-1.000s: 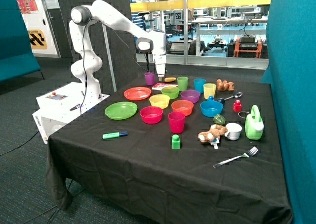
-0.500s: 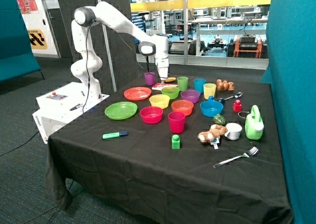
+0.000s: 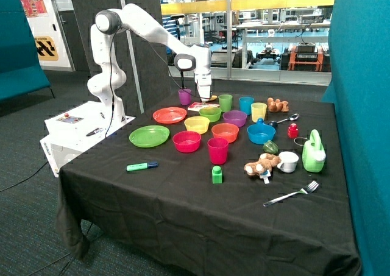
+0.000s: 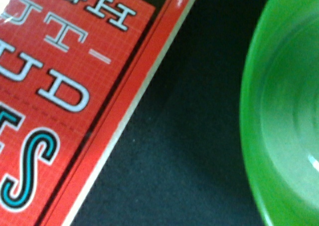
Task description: Place the bowls on the appropriate plate
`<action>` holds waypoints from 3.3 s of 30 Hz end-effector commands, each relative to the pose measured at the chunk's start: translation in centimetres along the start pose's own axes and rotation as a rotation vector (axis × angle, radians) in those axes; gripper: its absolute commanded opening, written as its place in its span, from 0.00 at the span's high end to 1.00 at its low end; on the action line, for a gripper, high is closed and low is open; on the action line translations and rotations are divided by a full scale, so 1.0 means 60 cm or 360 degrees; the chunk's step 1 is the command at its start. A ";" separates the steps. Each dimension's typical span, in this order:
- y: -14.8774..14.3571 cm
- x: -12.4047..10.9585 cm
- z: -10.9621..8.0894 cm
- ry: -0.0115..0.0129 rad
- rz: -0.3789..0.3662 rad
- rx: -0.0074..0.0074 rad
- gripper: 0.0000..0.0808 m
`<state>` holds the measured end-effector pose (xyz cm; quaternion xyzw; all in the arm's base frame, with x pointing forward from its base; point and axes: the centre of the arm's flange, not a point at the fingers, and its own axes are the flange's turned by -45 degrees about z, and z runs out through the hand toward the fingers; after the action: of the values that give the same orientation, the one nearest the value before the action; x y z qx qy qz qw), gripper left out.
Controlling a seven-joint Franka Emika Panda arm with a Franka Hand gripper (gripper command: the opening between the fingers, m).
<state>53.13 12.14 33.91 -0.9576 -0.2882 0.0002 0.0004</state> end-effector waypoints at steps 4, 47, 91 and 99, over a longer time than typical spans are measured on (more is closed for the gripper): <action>-0.001 0.001 0.025 0.00003 0.0009 -0.00013 0.55; -0.006 0.045 0.073 0.00003 0.0024 -0.00013 0.64; 0.007 0.042 0.015 0.00003 -0.0008 -0.00013 1.00; 0.017 0.024 -0.056 0.00003 -0.0055 -0.00013 1.00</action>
<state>55.17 12.85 34.03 -0.9557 -0.2942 -0.0007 -0.0016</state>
